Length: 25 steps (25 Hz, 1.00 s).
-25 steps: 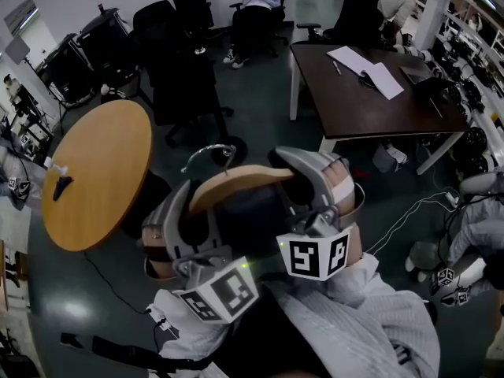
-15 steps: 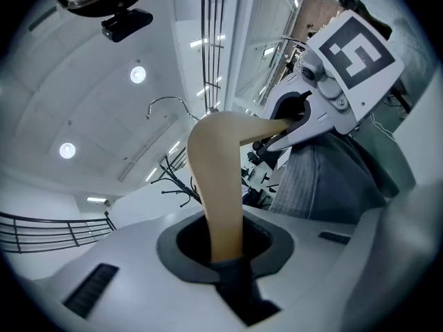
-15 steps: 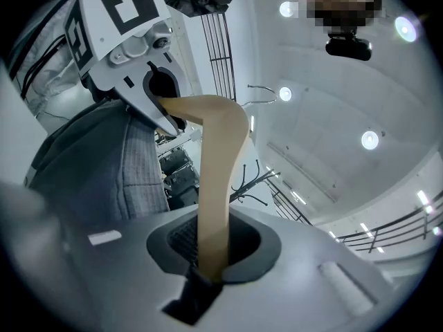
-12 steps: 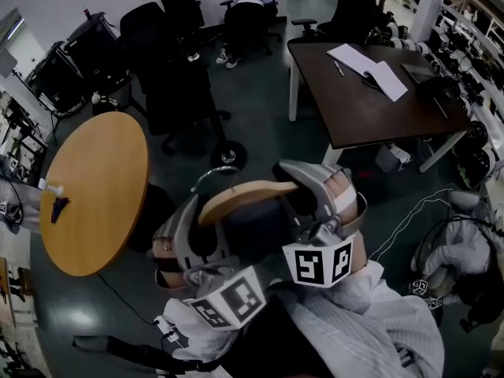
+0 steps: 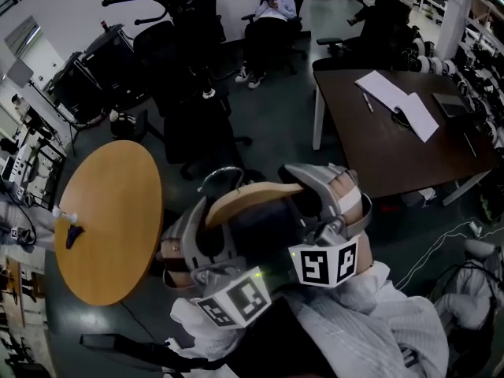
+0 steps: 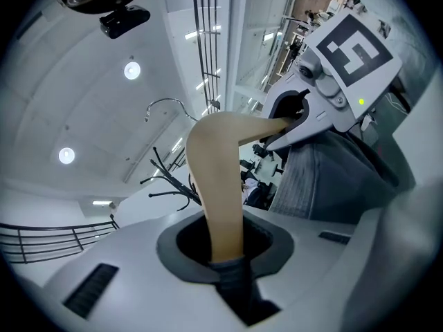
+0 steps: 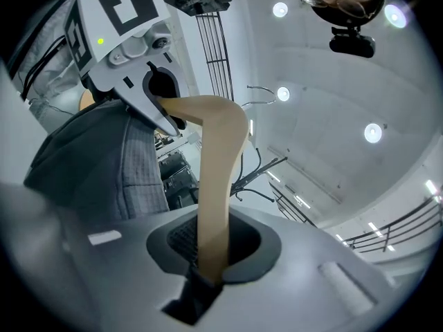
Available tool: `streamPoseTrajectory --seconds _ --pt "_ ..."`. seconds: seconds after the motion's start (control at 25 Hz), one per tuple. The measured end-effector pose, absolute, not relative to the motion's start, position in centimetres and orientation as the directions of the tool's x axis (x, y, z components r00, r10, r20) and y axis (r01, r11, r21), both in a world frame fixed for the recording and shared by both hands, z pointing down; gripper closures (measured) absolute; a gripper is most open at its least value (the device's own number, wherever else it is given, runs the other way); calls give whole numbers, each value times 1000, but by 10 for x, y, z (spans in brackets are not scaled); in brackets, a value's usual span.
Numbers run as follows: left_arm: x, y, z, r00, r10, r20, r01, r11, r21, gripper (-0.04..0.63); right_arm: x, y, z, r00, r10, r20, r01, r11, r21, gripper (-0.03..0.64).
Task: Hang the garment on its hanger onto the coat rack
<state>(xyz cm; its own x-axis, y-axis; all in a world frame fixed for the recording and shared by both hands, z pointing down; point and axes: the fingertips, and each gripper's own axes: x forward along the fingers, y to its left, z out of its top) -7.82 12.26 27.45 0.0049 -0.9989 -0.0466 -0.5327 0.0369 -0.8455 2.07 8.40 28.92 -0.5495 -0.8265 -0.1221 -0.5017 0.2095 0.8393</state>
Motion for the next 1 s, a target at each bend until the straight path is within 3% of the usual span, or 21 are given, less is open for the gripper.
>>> streamPoseTrajectory --seconds 0.52,1.0 --pt "-85 -67 259 -63 -996 -64 -549 88 -831 541 13 -111 268 -594 -793 -136 -471 206 858 574" --pt "-161 -235 245 -48 -995 -84 -536 97 -838 541 -66 -281 257 -602 -781 -164 -488 197 850 572"
